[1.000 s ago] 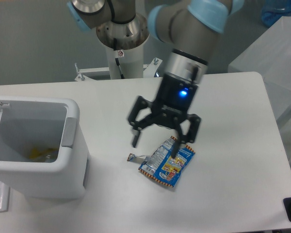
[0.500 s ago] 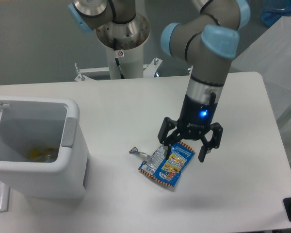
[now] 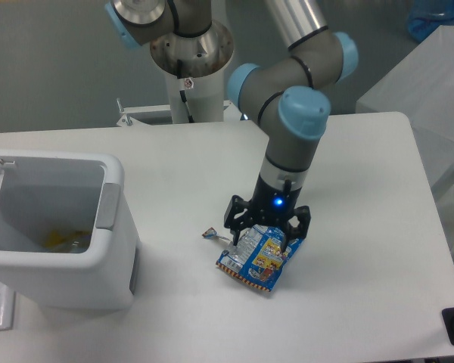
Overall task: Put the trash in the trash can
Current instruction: 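Lower and close the gripper on the blue packet and foil wrapper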
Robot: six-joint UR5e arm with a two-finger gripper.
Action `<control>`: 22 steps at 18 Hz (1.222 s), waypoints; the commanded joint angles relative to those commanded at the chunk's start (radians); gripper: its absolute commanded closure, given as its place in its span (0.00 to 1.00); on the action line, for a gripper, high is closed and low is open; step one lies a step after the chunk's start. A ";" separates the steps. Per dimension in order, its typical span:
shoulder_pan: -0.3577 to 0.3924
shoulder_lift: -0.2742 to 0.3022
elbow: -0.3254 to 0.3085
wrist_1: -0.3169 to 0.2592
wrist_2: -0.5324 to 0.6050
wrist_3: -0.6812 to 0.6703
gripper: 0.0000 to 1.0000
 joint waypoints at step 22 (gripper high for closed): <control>-0.074 -0.062 -0.008 0.005 0.145 -0.012 0.82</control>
